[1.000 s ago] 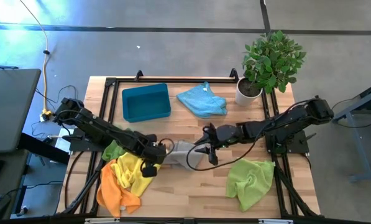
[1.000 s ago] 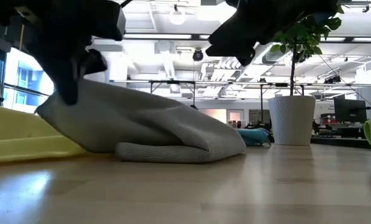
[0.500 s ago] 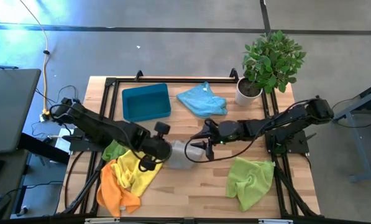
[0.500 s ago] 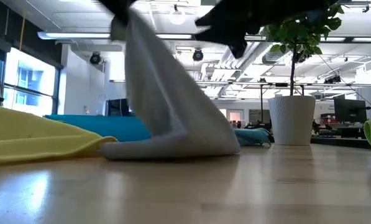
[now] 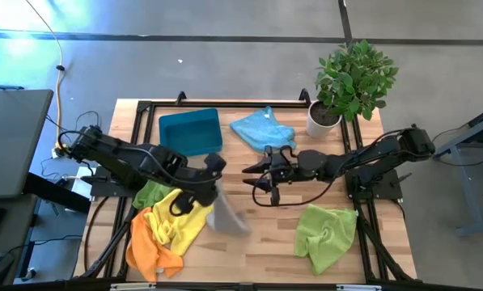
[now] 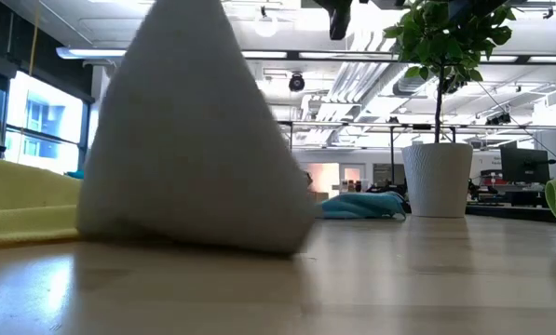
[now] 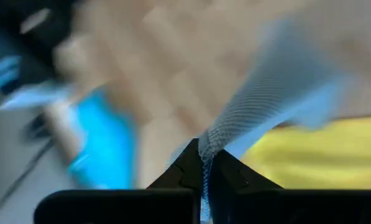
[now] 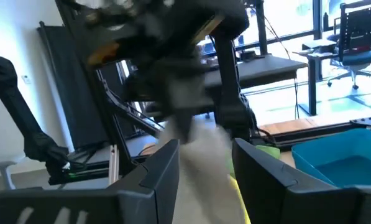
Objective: Fold microfiber towels
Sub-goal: Fold the gray microfiber cloth
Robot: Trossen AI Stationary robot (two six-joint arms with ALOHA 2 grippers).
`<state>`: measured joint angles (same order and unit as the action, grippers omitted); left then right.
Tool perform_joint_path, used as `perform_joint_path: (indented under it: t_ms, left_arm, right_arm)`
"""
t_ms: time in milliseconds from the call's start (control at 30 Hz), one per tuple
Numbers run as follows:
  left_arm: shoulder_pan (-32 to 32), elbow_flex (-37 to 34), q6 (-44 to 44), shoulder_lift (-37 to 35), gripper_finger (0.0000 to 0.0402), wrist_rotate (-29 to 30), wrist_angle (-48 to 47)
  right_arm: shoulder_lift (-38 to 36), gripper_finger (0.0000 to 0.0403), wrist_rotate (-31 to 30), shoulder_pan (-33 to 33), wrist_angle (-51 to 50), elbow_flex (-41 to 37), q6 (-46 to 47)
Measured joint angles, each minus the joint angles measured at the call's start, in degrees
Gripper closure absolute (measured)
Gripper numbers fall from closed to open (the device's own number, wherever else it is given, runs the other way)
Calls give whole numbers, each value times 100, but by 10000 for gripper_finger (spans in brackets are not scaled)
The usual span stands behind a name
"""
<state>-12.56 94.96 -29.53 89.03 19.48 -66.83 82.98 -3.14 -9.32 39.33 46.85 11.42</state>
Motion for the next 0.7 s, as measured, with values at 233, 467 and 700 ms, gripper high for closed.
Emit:
perform_joint_path:
  t_ms: [233, 467, 700]
  left_arm:
    - [218, 5, -617, 45, 401, 1289, 874]
    - [243, 7, -1265, 44, 401, 590, 1945]
    - [286, 7, -1453, 44, 401, 608, 2362]
  right_arm:
    - [0, 261, -2, 7, 74, 0, -4]
    - [0, 261, -4, 33, 179, 0, -287]
    - [0, 261, -5, 33, 175, 0, -512]
